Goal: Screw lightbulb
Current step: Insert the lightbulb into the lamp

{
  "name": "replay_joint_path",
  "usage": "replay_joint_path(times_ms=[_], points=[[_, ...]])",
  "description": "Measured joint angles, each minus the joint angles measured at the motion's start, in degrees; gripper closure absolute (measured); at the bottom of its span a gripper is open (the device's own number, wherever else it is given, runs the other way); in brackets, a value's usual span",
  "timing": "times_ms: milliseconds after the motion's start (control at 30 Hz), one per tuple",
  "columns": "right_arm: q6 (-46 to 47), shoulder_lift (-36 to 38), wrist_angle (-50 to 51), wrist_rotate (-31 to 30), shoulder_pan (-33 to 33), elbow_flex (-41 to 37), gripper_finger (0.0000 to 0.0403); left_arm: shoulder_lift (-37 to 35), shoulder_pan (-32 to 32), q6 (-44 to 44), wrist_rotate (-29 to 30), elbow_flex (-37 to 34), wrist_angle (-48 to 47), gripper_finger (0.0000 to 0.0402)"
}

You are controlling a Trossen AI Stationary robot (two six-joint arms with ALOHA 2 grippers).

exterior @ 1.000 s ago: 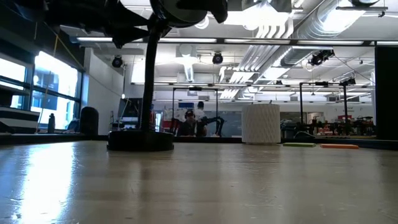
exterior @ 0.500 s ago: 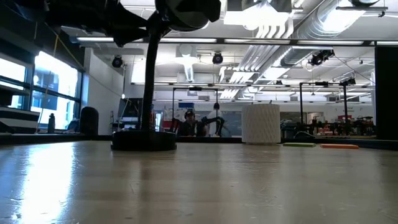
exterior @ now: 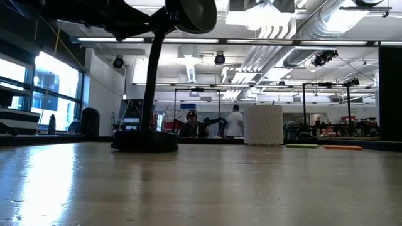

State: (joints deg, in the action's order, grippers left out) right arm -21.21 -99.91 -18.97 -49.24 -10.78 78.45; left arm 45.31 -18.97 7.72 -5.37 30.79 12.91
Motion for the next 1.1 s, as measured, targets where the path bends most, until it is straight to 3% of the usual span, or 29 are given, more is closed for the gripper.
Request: replay_joint_path(times_ms=[200, 333, 500, 667, 800, 933, 1100], points=[[-4.64, 1.15, -1.88, 1.06, -2.48, -0.04, 0.014, -3.77, 2.81, 1.56, 6.1, 0.0, -4.7, 0.0156], [-9.51, 2.36, 2.18, 0.59, -4.85, -0.04, 0.014, -5.83, 3.74, 1.5, 7.61, 0.0, -8.17, 0.0156], [-24.48, 2.9, 10.35, -0.68, -6.51, -0.04, 0.014, -5.91, 4.13, 0.46, 7.56, 0.02, -10.63, 0.0156], [-46.29, 2.86, 20.01, -0.73, -5.81, -0.04, 0.014, -2.99, 3.25, -0.49, 6.95, 0.07, -11.74, 0.0156], [-57.68, 2.84, 19.6, -3.53, -4.87, -0.04, 0.014, 0.66, 1.56, -0.53, 4.81, 0.07, -11.64, 0.0156], [-65.68, 2.84, 17.87, -6.09, -3.62, -0.04, 0.014, 4.07, -1.58, 0.88, 3.88, 0.07, -10.31, 0.0156], [-69.53, 2.84, 17.84, -3.93, -1.36, -0.06, 0.014, 6.46, -4.89, 3.35, -3.79, 0.07, -3.72, 0.0156]])
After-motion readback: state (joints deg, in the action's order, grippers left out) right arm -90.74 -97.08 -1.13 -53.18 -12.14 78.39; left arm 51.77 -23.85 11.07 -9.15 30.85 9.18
